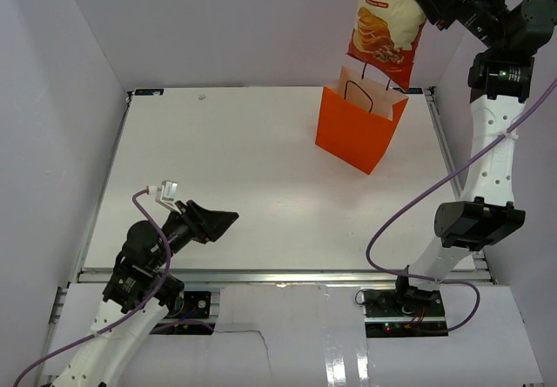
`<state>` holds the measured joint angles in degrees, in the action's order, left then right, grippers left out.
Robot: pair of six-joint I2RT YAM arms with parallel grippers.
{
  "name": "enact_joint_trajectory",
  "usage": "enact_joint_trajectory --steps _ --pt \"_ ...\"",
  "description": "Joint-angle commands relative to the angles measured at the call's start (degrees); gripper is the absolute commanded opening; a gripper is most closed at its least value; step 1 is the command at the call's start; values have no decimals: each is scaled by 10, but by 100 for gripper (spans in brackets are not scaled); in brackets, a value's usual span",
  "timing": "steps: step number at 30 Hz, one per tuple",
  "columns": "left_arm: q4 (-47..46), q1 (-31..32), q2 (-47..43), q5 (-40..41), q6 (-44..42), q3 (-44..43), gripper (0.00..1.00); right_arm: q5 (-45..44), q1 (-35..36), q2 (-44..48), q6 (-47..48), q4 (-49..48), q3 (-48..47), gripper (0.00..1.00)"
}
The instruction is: Place the snacks into the paper bag
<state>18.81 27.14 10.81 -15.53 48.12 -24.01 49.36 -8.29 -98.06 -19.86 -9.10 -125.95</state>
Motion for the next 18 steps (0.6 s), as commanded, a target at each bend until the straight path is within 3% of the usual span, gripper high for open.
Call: enact_joint_trajectory --steps 1,18 --pt "-14 0 9 -7 4 2 78 -34 -5 -12 37 -34 -11 8" --pt "-39 0 45 -10 4 6 78 -31 9 -27 141 6 94 8"
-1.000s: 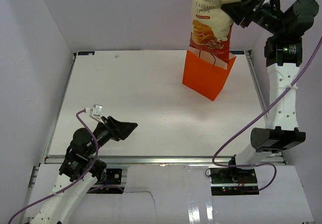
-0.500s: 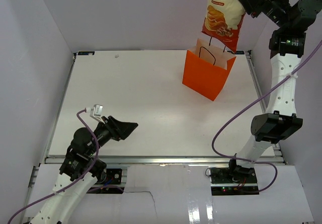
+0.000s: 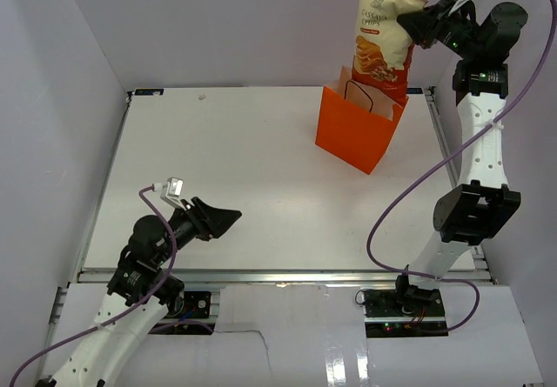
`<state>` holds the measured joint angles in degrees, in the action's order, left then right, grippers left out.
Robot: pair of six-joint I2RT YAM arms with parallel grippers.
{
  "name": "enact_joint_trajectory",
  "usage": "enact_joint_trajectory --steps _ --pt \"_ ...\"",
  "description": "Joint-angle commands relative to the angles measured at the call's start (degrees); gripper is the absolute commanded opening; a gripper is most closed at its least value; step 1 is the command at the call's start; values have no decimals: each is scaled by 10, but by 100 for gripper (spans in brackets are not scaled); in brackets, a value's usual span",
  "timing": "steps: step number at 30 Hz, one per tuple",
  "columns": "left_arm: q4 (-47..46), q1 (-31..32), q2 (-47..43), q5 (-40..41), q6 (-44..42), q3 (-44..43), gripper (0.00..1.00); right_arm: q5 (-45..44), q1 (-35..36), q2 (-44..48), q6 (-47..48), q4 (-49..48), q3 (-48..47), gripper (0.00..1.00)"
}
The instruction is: Place the snacks into the paper bag
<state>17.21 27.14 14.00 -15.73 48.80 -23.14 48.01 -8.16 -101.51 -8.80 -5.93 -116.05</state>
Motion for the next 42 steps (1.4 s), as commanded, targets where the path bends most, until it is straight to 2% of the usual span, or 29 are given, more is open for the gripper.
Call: enact_joint_trajectory --steps 1,9,14,17,20,23,24,28,29,30,33,35,38,42 --pt "-24 0 16 -9 -4 -2 78 -28 16 5 38 -22 -5 8" --pt "-25 0 19 -7 -1 -2 78 -90 59 7 85 -6 26 10" --pt "-24 0 16 -6 2 -2 78 -114 75 25 132 -36 73 12" --pt "-21 0 13 -5 2 -1 78 -109 76 39 150 -63 122 16" --pt "-19 -1 11 -4 1 -1 78 -99 76 53 168 -66 159 25" --pt "-15 0 14 3 2 -5 80 -94 75 75 180 -62 191 47" --pt "-10 0 15 5 1 -8 81 -100 75 88 180 -55 193 60" --pt "1 0 18 19 -3 -23 84 -127 64 119 156 19 160 89" --pt "4 0 19 24 -3 -30 87 -135 61 126 151 70 147 96" --pt "5 0 20 28 -4 -33 89 -143 53 139 150 101 135 90" --pt "9 0 20 48 -4 -45 98 -133 24 181 139 184 124 90" --pt "12 0 22 65 -3 -56 98 -124 7 209 137 242 150 90" --pt "16 0 25 76 -4 -68 98 -77 -27 281 177 325 227 90" --pt "19 0 30 75 -9 -81 98 -91 -27 401 252 421 346 90"
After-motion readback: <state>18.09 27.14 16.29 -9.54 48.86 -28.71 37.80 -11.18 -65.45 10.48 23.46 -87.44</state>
